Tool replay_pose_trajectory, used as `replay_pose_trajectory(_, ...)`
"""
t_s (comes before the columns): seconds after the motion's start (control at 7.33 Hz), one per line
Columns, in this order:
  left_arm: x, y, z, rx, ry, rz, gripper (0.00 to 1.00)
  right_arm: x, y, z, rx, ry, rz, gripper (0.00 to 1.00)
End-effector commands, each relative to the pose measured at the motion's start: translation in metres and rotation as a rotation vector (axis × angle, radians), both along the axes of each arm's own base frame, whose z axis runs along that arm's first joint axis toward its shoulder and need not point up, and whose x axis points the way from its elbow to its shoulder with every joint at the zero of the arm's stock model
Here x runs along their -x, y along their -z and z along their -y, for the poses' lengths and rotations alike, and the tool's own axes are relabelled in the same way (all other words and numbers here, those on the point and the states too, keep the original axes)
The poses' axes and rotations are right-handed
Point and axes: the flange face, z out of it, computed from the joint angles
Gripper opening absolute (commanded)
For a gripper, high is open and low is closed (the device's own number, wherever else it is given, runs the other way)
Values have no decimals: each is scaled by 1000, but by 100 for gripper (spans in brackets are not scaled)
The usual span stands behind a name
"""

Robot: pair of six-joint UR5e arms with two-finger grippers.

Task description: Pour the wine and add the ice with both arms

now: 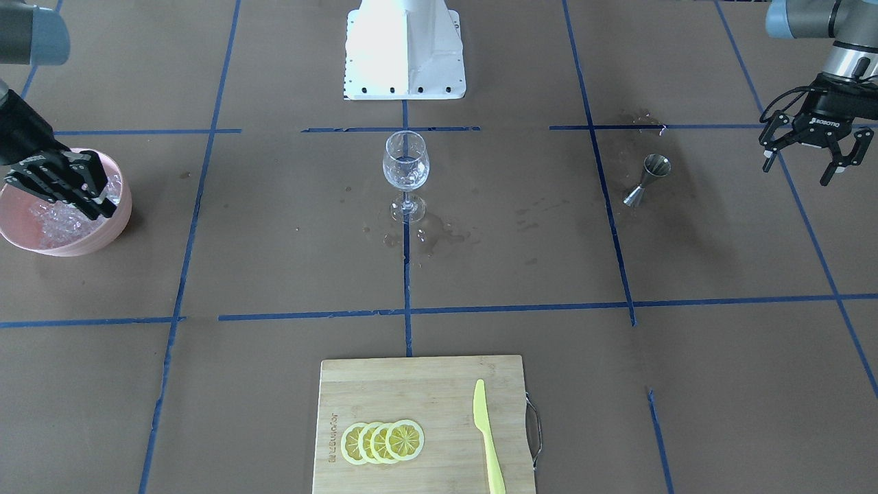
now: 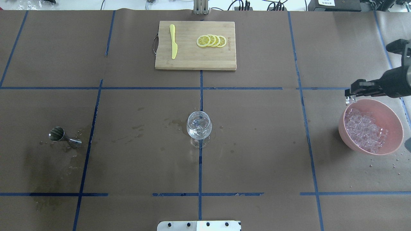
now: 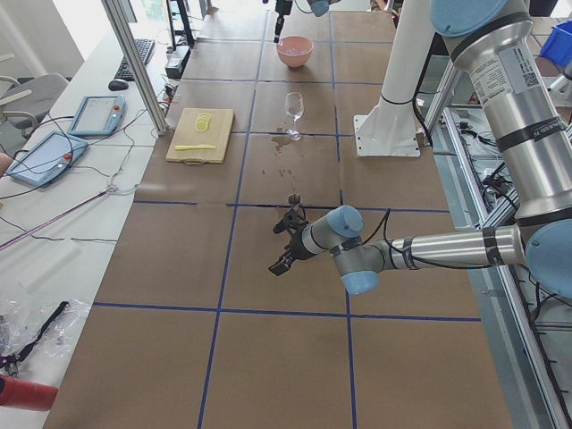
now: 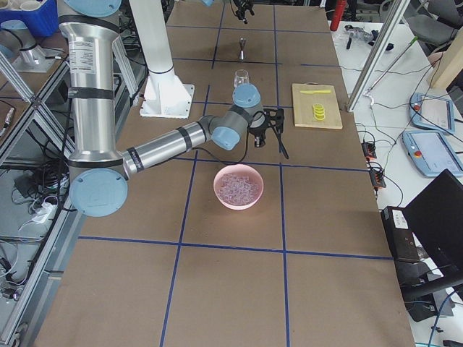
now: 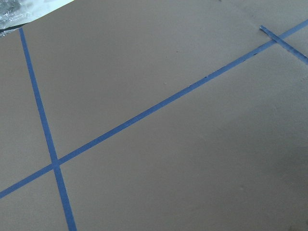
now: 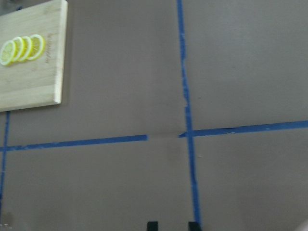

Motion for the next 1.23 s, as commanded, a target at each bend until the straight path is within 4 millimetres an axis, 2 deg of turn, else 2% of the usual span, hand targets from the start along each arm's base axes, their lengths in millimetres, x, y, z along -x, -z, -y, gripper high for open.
replay_pose_trajectory(0.0,0,-1,0,1,-1,1,100,74,96,2,65,-21,150,0)
replay_pose_trajectory(0.27,-1,-2,0,3,-3,2,100,140,166,-16,89,-33,209,0)
replay_pose_trajectory(0.41,-1,-2,0,1,-1,1,100,165,194,-31,113,-27,253,0)
replay_pose_trajectory(0.55,-2,-1,1,0,-2,-2,100,185,212,-45,118,-47,281,0)
replay_pose_trajectory(0.68,-2,-1,1,0,-2,-2,100,206,227,-60,110,-60,301,0)
replay_pose_trajectory(1.09,-2,-2,1,0,-2,-2,100,225,236,-82,109,-59,316,0)
